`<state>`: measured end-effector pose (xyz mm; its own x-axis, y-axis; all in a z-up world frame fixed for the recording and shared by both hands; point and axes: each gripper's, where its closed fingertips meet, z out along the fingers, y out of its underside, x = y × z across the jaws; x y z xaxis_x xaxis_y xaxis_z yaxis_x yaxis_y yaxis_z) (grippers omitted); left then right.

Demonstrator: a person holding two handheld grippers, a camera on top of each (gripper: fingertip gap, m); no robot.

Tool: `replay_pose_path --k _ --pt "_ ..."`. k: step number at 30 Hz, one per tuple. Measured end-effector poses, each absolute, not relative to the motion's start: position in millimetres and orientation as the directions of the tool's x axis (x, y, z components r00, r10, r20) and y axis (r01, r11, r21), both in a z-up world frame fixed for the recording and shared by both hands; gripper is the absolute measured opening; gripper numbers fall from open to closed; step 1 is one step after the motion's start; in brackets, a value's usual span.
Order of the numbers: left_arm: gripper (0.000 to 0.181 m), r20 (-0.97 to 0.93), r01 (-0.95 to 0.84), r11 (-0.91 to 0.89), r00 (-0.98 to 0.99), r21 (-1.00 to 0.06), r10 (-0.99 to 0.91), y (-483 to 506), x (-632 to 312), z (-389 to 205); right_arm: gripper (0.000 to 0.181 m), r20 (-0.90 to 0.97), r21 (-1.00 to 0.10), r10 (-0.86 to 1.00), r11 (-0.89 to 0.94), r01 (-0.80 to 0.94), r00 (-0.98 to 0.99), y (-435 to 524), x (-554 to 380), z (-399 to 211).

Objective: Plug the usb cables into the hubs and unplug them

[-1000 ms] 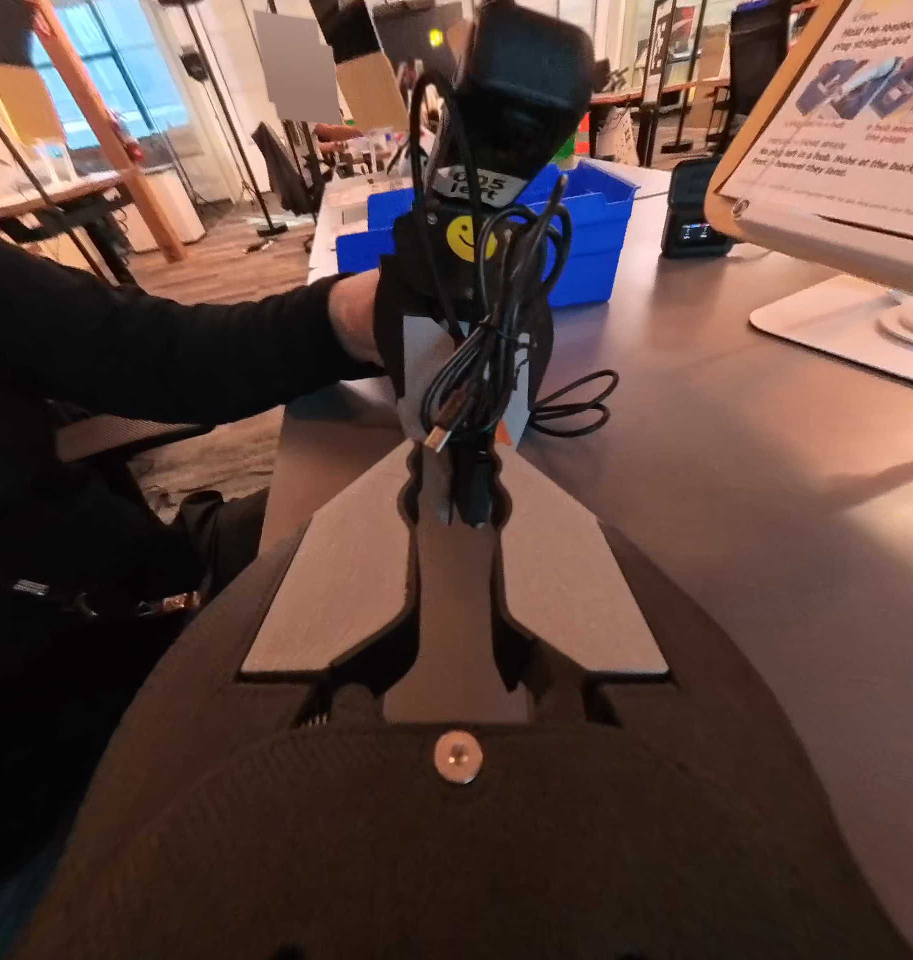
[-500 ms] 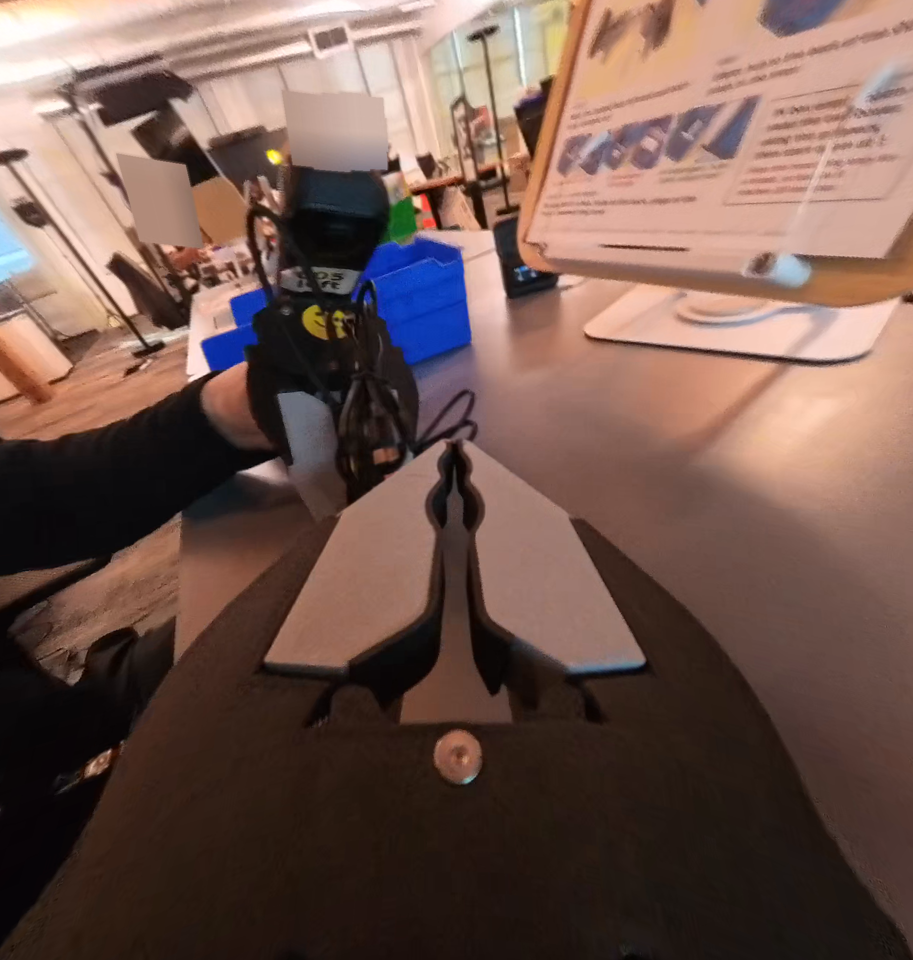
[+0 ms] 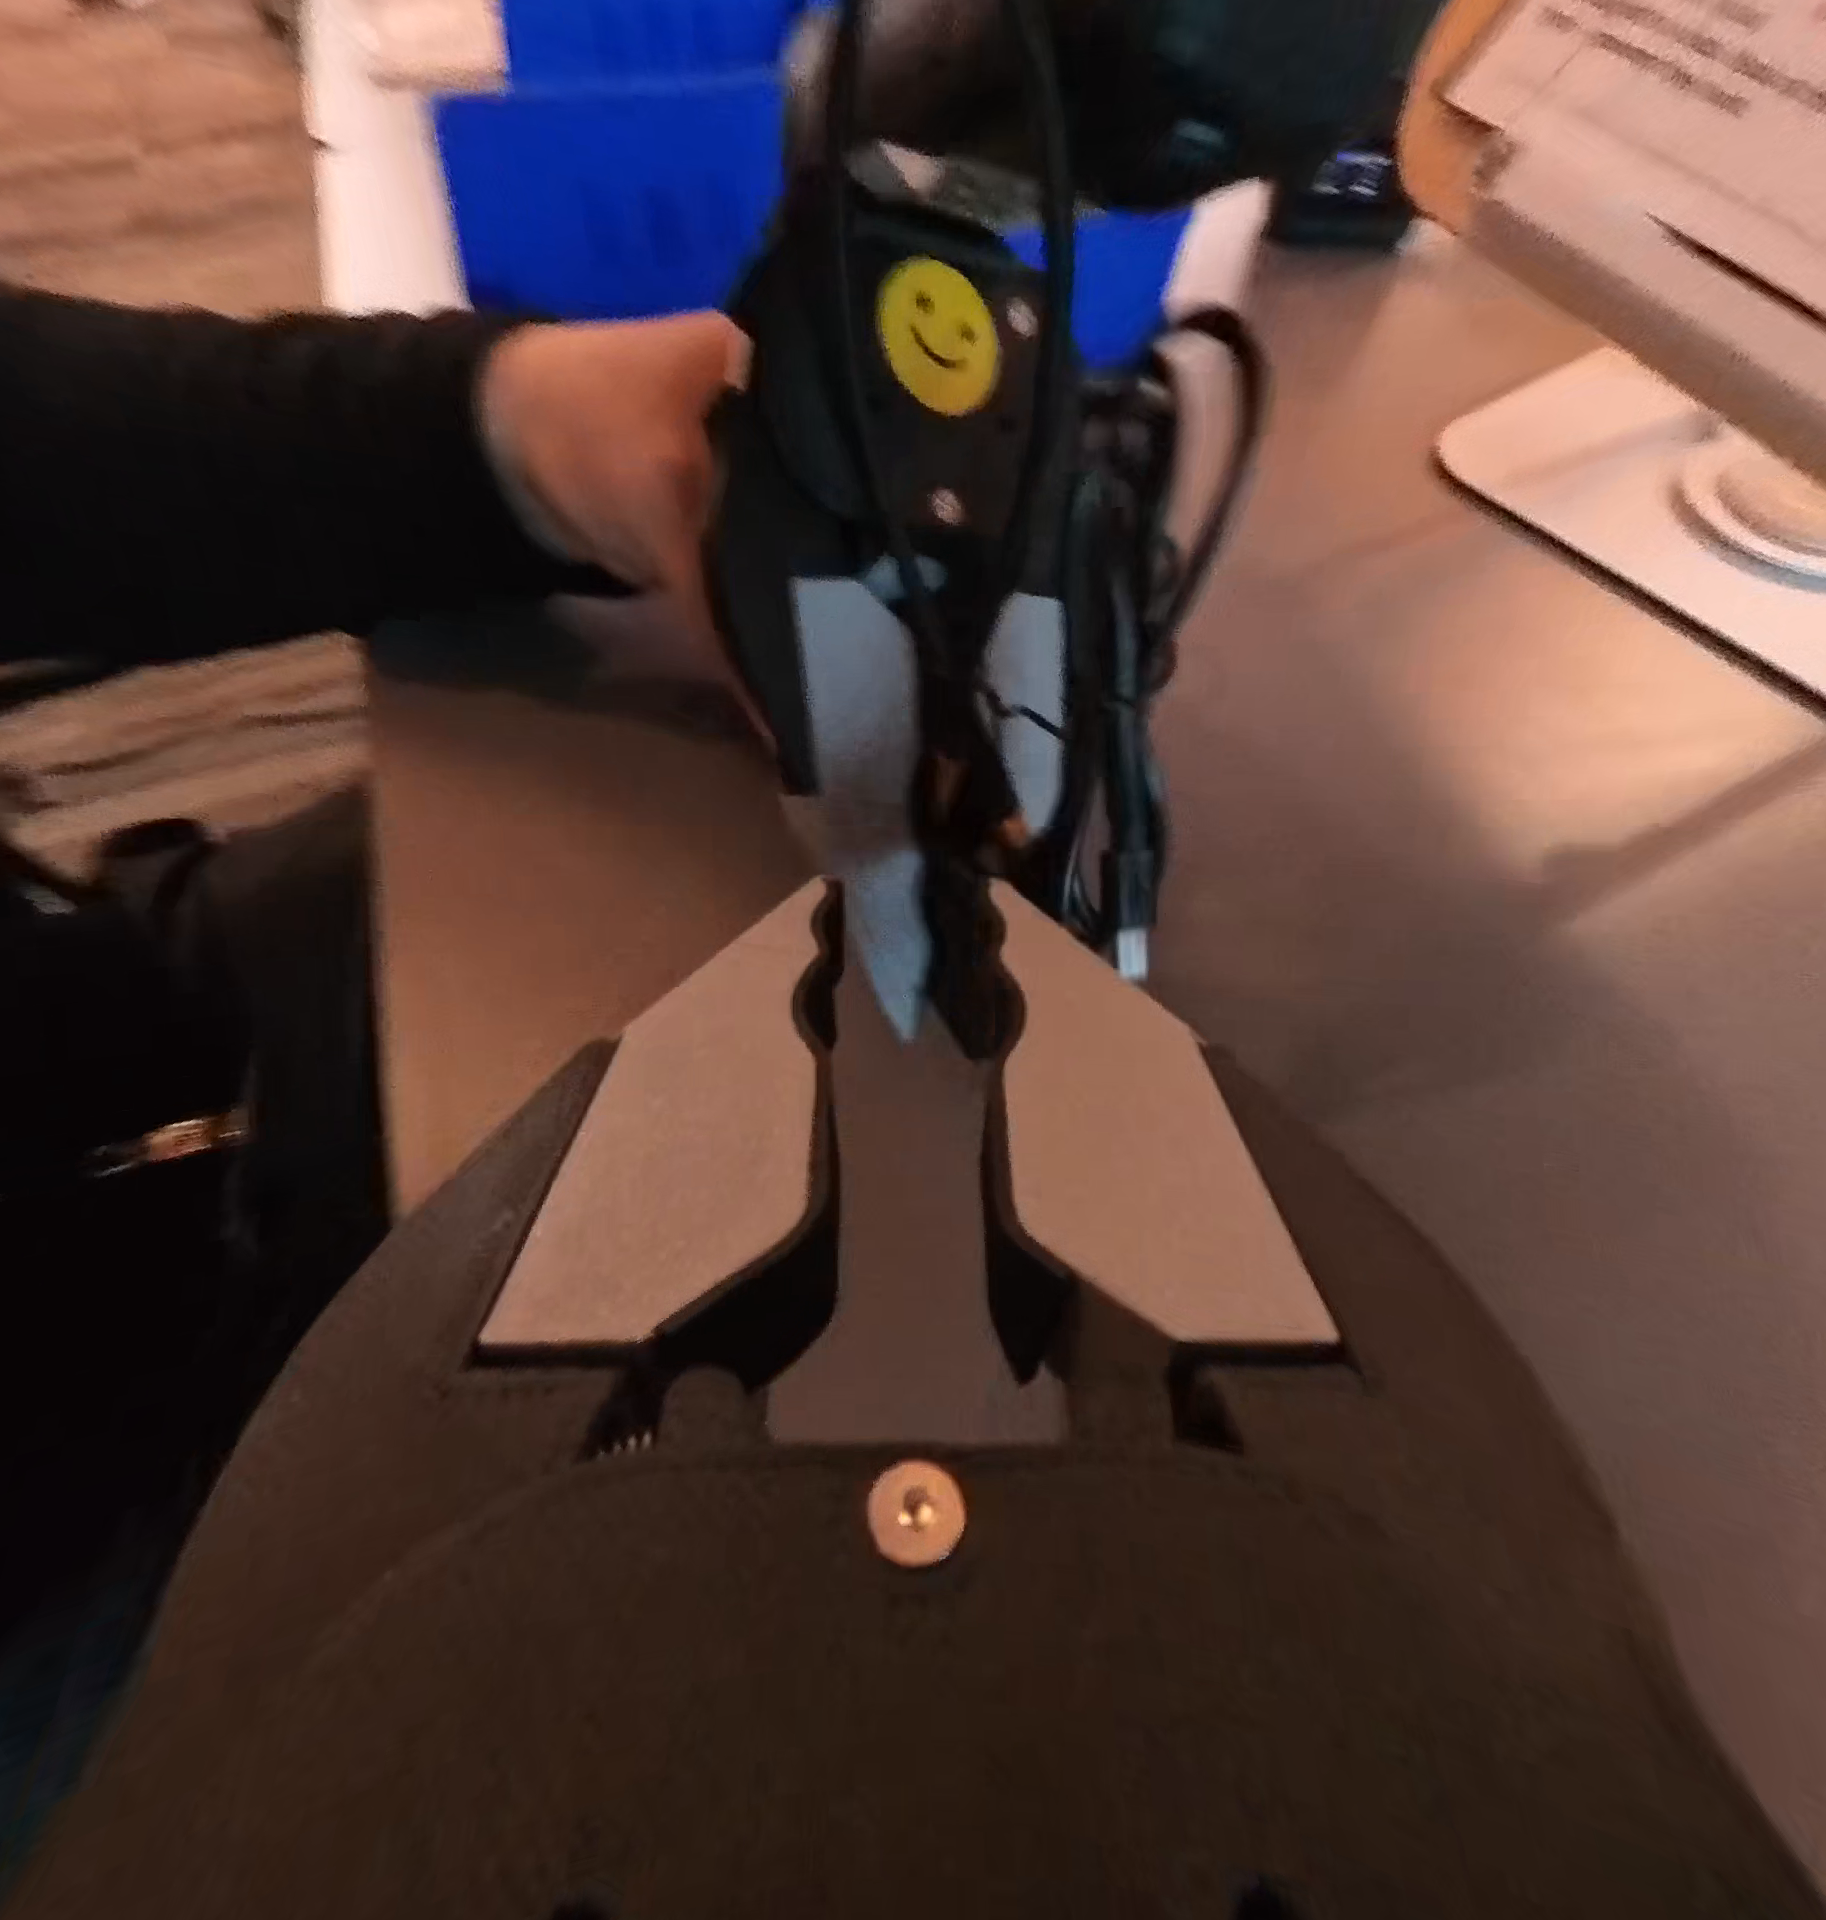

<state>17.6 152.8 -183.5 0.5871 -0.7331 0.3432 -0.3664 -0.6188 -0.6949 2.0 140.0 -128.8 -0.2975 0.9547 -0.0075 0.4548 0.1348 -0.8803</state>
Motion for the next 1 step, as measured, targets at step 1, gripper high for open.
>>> replay_pose_path --k 1 --pt "0.010 0.336 -0.369 -0.617 0.591 -0.695 -0.733 153.2 16.5 -183.9 0.017 0.026 -0.872 0.964 0.152 0.465 -0.266 146.4 0.4 -132.5"
